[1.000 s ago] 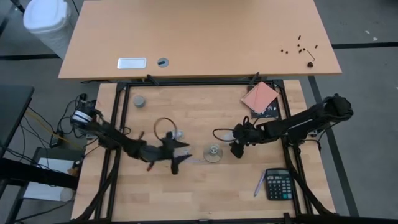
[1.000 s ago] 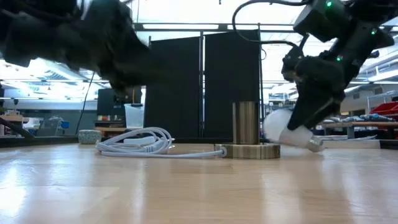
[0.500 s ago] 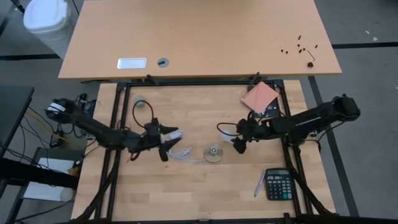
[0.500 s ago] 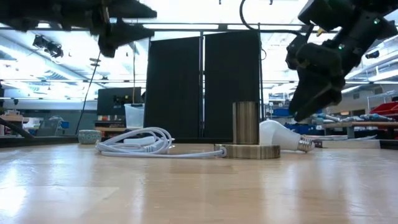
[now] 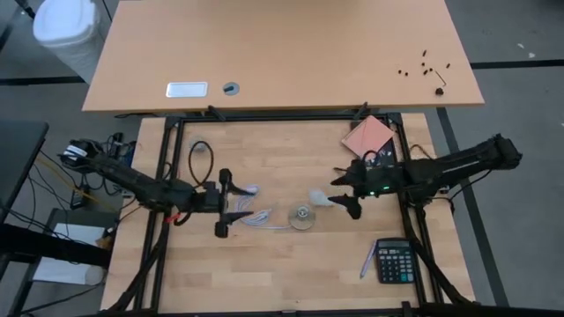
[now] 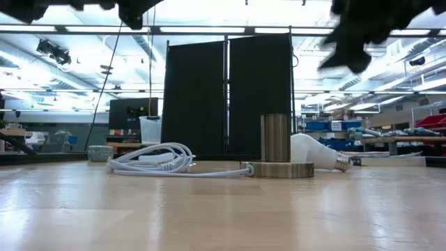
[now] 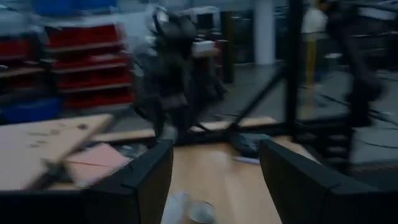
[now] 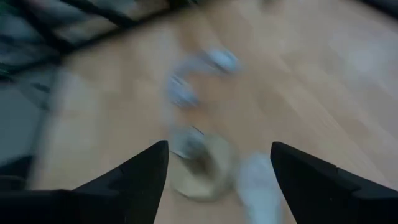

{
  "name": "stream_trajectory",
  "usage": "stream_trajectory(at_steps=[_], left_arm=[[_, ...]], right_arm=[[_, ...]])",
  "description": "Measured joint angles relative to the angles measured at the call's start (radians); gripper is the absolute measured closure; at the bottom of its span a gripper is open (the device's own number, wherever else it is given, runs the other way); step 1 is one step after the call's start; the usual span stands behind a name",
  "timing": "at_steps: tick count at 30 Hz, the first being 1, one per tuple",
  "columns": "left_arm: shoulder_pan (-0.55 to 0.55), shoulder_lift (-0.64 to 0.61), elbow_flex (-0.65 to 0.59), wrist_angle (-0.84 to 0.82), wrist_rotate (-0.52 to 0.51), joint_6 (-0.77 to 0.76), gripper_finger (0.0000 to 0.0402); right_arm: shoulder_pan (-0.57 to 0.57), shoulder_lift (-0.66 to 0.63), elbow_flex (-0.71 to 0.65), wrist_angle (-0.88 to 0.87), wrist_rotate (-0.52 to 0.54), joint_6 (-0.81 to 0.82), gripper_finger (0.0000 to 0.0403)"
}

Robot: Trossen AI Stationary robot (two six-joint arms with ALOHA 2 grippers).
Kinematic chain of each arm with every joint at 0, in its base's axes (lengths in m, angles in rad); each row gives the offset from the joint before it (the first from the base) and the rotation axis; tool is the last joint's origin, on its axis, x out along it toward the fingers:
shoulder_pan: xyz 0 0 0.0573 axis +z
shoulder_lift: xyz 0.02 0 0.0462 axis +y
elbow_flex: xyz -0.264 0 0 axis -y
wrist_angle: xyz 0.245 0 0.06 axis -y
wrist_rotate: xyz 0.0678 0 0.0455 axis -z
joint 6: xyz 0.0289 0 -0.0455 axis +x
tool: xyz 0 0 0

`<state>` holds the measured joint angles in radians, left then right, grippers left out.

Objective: Screw lightbulb
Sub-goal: Return to Home Position

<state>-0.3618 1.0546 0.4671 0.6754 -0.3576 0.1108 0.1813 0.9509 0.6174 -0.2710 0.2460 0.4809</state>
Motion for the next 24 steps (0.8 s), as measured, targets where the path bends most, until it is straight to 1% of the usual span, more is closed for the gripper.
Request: stream_trajectory(at_steps=[2, 5, 7, 11, 14, 17, 20, 24], left_arm=[[0.000, -0.017, -0.032, -0.007, 0.061, -0.030, 0.0159], [-0.001, -0.078, -0.079, -0.055, 0.123, -0.107, 0.0159], [-0.001, -0.132, -0.119, -0.083, 0.124, -0.158, 0.0159], [-0.001, -0.242, -0.190, -0.102, 0.095, -0.224, 0.0159], [-0.001, -0.298, -0.237, -0.089, 0.052, -0.227, 0.0159], [0.000, -0.338, -0.266, -0.057, 0.007, -0.234, 0.0159], [-0.001, -0.345, -0.290, -0.038, 0.009, -0.258, 0.0159], [-0.001, -0.345, -0.316, -0.004, 0.048, -0.289, 0.0159]], right_arm=[[0.029, -0.069, 0.001, 0.046, -0.031, -0.036, 0.0110], [0.072, -0.179, 0.001, 0.085, -0.036, -0.055, 0.0112], [0.103, -0.252, 0.001, 0.088, -0.036, -0.079, 0.0112], [0.166, -0.354, -0.011, 0.091, -0.029, -0.189, 0.0110], [0.202, -0.397, -0.022, 0.076, -0.023, -0.257, 0.0110], [0.230, -0.412, -0.025, 0.061, -0.023, -0.298, 0.0112], [0.252, -0.414, -0.025, 0.032, -0.023, -0.312, 0.0111], [0.285, -0.411, -0.038, -0.051, -0.023, -0.394, 0.0109]])
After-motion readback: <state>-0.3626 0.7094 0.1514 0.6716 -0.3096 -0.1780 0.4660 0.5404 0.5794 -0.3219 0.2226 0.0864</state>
